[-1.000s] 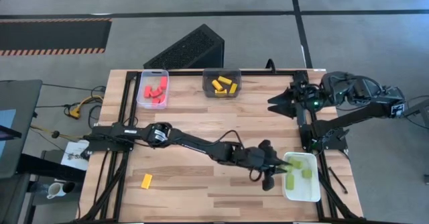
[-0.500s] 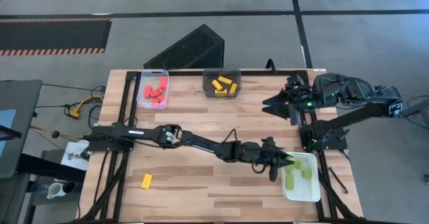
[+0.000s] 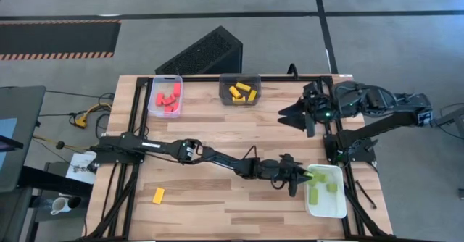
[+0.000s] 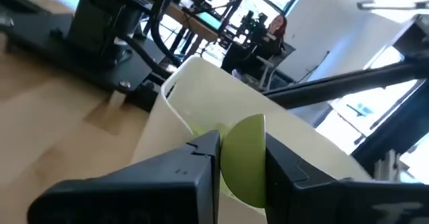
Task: Sort & place blocks by color
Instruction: Put the green block into the white bin
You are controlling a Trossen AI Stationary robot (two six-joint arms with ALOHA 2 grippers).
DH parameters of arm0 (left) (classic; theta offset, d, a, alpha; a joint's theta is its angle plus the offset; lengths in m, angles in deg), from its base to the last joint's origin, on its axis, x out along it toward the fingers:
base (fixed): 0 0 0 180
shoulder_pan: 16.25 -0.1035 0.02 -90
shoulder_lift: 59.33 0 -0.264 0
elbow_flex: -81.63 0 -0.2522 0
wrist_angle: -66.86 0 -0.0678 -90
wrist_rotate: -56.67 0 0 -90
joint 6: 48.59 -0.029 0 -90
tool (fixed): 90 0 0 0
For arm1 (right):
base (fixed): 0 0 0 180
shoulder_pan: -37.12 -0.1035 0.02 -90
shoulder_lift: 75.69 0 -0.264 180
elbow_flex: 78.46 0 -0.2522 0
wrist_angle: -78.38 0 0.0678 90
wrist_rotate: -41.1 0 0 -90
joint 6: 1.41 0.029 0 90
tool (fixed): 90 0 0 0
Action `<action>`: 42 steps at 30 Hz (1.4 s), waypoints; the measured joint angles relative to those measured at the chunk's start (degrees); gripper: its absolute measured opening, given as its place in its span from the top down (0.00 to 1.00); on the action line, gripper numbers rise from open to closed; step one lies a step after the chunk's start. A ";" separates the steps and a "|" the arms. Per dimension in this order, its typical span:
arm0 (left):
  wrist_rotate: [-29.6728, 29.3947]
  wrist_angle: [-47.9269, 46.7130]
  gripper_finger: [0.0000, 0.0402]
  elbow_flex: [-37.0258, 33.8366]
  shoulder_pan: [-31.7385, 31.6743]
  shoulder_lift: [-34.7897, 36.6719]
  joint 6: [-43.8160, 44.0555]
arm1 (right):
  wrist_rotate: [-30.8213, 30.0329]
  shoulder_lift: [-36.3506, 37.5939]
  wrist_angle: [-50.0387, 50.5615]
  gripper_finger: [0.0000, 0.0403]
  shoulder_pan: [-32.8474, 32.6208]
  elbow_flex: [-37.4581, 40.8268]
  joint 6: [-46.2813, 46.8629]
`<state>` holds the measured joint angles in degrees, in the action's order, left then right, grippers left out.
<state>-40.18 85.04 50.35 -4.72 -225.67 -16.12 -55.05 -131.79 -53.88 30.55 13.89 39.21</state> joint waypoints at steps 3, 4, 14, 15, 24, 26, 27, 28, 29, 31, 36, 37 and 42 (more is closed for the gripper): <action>-0.06 -0.36 0.90 0.03 0.10 0.00 -2.88 | 0.01 -0.17 -0.08 0.38 0.00 0.02 0.02; -0.08 -0.28 0.90 0.03 0.10 0.00 -3.11 | 0.01 -0.21 -0.28 0.38 0.00 0.01 0.02; -1.36 1.98 0.85 0.03 0.36 0.00 -2.21 | 0.04 -0.59 -0.19 0.38 0.00 0.02 0.00; -1.34 2.83 0.83 0.03 0.45 0.00 -3.04 | 0.04 -0.59 -0.18 0.38 0.00 0.02 0.00; 3.34 3.36 0.45 0.03 0.30 0.09 -1.24 | 0.07 -0.59 -0.18 0.38 0.00 0.02 -0.11; 4.80 3.44 0.40 0.03 0.21 0.09 -1.75 | 0.07 -0.59 -0.17 0.38 0.00 0.02 -0.11; 5.01 3.68 0.38 0.03 0.19 0.09 -2.70 | 0.07 -0.59 -0.18 0.38 0.00 0.02 -0.11; 5.13 3.95 0.36 0.03 0.19 0.12 -3.79 | 0.07 -0.59 -0.18 0.38 0.00 0.02 -0.11; 5.54 3.93 0.35 0.01 0.19 0.31 -4.92 | 0.07 -0.59 -0.18 0.38 0.00 0.02 -0.11; 8.22 2.22 0.35 0.01 0.08 1.21 -6.96 | 0.11 -0.59 -0.17 0.38 0.00 0.02 -0.05; 18.39 -15.15 0.36 0.04 -0.32 7.45 -13.13 | 2.25 -0.59 -0.13 0.38 -0.13 0.02 1.04; 19.50 -21.09 0.36 0.03 -0.34 9.26 -14.81 | 3.14 -0.59 -0.13 0.38 -0.34 0.02 1.16; 13.87 -51.04 0.40 0.03 -0.32 17.50 -23.33 | 3.62 -0.59 -0.01 0.38 -2.11 0.02 0.36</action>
<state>-26.31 34.01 50.39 -5.04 -208.18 -39.45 -51.43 -132.38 -53.89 28.44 13.91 39.57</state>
